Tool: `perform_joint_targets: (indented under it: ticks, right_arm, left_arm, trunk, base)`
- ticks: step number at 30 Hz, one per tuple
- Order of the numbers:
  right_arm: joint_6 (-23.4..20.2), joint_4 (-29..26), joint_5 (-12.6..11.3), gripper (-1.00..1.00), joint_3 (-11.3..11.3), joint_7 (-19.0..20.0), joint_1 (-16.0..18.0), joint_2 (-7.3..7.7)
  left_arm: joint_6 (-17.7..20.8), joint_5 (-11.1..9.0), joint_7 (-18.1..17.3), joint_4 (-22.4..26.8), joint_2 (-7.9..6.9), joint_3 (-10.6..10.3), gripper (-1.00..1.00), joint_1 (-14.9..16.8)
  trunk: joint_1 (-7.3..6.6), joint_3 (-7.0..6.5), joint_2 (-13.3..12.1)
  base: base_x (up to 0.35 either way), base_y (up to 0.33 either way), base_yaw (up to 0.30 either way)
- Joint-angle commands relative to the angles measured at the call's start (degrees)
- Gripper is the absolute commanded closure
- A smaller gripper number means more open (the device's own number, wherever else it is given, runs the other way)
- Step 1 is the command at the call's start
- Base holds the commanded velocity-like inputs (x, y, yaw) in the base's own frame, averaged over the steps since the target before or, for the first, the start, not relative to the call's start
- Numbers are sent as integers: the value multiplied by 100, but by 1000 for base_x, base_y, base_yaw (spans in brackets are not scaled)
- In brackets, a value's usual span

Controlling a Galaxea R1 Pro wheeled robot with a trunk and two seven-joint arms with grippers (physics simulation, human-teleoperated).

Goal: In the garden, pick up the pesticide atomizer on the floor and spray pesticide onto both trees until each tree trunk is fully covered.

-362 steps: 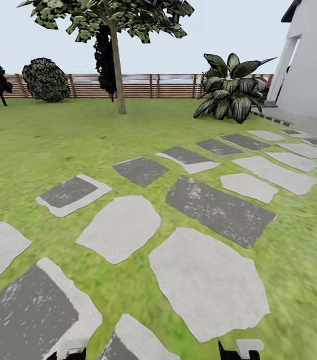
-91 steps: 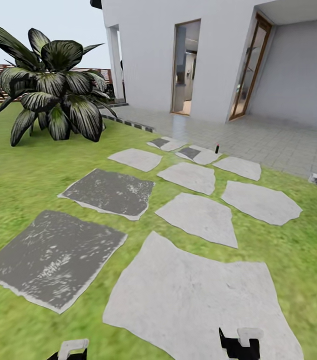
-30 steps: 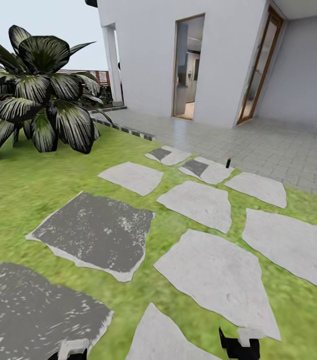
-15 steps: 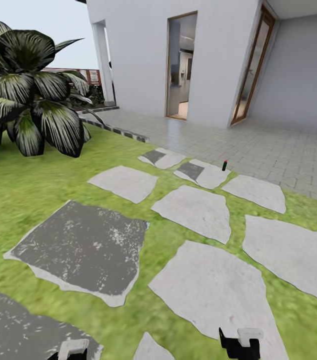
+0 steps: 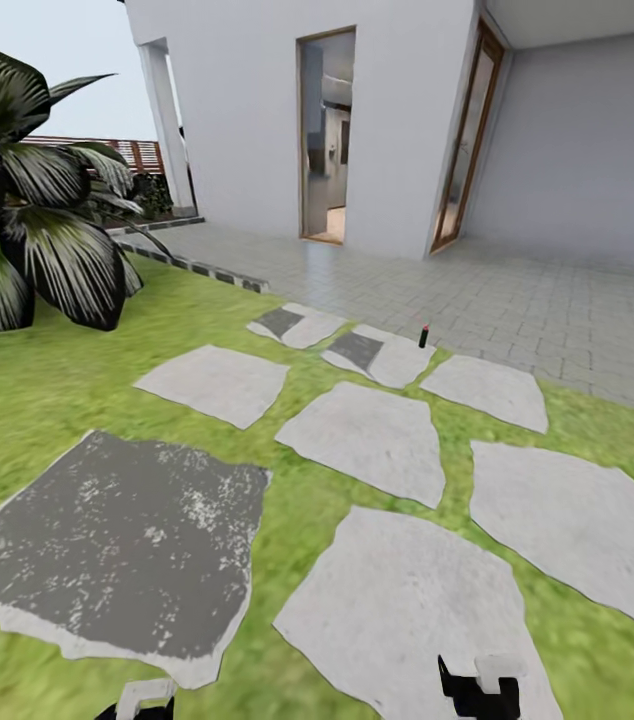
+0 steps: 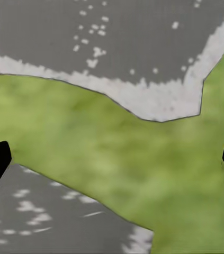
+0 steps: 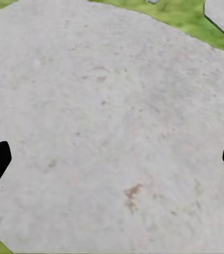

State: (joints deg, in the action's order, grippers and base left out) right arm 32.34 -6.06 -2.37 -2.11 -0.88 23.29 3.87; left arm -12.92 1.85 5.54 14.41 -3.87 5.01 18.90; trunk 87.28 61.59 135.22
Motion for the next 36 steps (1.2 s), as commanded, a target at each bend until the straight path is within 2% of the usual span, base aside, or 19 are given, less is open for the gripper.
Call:
perform_joint_targets:
  ticks: [1, 36]
  right_arm:
    - [0, 0, -1, -100, 0, 0, 0, 0]
    - [0, 0, 0, -100, -5, 0, 0, 0]
  left_arm:
    - [0, 0, 0, 0, 0, 0, -100, 0]
    - [0, 0, 0, 0, 0, 1, -100, 0]
  trunk:
    - [0, 0, 0]
    - [0, 0, 0]
  base:
    - [340, 0, -12]
    - [340, 0, 0]
